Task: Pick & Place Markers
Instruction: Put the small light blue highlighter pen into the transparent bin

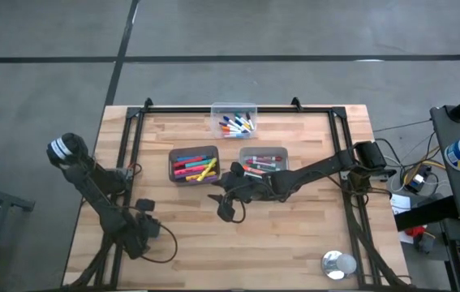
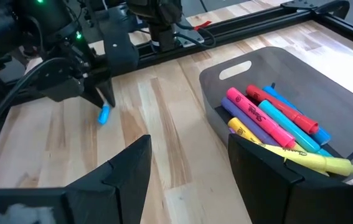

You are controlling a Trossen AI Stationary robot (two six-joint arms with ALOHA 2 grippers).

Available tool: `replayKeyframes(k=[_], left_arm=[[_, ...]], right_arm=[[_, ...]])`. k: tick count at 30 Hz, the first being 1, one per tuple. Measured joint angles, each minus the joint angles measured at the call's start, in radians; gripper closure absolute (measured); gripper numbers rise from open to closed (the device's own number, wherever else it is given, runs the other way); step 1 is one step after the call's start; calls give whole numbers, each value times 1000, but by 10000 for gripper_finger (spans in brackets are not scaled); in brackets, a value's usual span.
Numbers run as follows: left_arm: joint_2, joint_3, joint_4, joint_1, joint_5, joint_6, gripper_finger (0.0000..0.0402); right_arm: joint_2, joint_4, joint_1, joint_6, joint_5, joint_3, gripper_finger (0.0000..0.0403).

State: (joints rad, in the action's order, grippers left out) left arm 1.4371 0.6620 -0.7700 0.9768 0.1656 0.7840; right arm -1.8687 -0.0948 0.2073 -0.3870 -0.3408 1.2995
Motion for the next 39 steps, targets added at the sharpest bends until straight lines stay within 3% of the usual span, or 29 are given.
replayKeyframes(k=[11,19,35,39], left_arm=[[0,-1,42,-12,40,18,359],[-13,11,55,-30,89,13,366],[-211,112,69,-144,361,22,364],[-263,142,118,-189,387,25,363]], right_arm=[[1,-40,0,-4,0,0,193],[1,-43,3,-5,0,0,193],[1,-165,63,103,5,0,193],[1,-215,61,98,29,0,193]])
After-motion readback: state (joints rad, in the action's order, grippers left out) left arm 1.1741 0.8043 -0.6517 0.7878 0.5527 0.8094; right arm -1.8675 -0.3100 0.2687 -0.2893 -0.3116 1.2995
